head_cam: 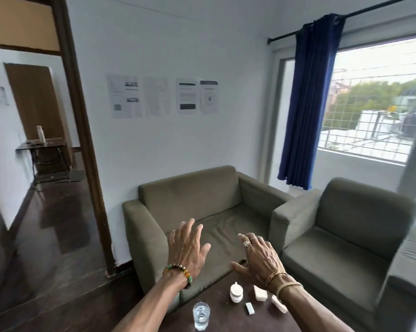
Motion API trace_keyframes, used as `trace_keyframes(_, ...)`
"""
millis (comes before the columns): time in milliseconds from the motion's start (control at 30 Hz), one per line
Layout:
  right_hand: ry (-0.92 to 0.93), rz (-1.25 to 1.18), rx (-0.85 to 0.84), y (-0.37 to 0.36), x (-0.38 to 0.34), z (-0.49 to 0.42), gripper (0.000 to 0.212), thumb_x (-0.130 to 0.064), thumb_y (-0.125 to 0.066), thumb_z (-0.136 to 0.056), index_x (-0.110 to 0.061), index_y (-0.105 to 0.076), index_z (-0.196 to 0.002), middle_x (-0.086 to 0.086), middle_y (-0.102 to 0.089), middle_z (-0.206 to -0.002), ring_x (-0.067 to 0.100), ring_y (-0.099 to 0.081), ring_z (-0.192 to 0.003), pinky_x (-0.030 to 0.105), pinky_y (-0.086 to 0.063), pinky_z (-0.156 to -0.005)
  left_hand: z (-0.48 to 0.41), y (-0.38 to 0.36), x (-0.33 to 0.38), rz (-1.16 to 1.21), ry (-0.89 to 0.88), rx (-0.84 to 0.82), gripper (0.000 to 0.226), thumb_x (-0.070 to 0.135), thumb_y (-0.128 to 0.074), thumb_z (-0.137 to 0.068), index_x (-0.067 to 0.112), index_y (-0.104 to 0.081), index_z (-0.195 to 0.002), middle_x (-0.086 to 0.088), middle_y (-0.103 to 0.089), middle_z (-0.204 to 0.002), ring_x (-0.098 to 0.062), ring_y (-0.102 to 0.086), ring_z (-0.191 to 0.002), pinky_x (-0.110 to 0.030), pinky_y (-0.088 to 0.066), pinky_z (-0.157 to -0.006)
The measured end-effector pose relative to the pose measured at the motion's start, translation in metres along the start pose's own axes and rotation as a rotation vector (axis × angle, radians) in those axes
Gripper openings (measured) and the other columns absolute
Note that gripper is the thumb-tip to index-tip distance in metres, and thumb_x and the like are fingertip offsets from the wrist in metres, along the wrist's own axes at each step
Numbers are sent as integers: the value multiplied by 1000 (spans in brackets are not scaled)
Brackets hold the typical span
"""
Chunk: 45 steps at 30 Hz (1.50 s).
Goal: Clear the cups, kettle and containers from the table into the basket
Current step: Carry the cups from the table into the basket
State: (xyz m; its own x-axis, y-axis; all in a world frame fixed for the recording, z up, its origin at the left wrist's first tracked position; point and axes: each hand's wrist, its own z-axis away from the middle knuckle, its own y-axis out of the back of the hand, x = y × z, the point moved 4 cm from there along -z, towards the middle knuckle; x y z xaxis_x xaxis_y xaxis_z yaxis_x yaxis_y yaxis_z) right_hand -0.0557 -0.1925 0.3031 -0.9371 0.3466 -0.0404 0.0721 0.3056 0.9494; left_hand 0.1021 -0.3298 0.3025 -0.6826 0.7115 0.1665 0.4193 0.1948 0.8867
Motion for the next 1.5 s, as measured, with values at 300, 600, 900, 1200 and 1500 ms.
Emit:
trace_keyframes(300,-133,5,15,14,127,46,86,-71,-47,-75,-22,-35,-146,-3,-44,-137,20,-46,-122,33,-38,-102,-13,-43,132,23,-113,-22,62,58,-40,-91,31,-31,-146,3,-20,-158,-21,-18,-145,-41,-18,-114)
trace_keyframes(600,-273,-3,-18,-8,207,87,84,-71,-47,-75,-22,-38,-143,-1,-47,-134,22,-48,-120,34,-42,-99,-14,-96,218,82,-181,-96,61,57,-48,-88,29,-41,-141,1,-31,-154,-23,-28,-140,-41,-22,-111)
trace_keyframes(900,-376,21,-111,-33,264,121,84,-68,-46,-81,-20,-31,-148,1,-41,-144,22,-43,-126,35,-38,-104,-19,-159,281,140,-293,-170,61,56,-51,-85,27,-46,-139,0,-38,-150,-23,-36,-136,-40,-30,-107)
trace_keyframes(1200,-462,81,-19,4,321,100,84,-69,-47,-83,-19,-30,-148,0,-40,-143,21,-43,-126,33,-38,-102,-78,-168,333,237,-340,-137,61,53,-58,-83,26,-49,-137,0,-41,-147,-23,-39,-135,-41,-31,-108)
trace_keyframes(1500,-555,88,-69,-17,379,140,82,-66,-49,-83,-18,-33,-147,2,-44,-140,23,-48,-121,35,-41,-99,-67,-212,398,224,-406,-222,62,58,-50,-87,30,-40,-142,4,-34,-151,-18,-33,-138,-36,-27,-110)
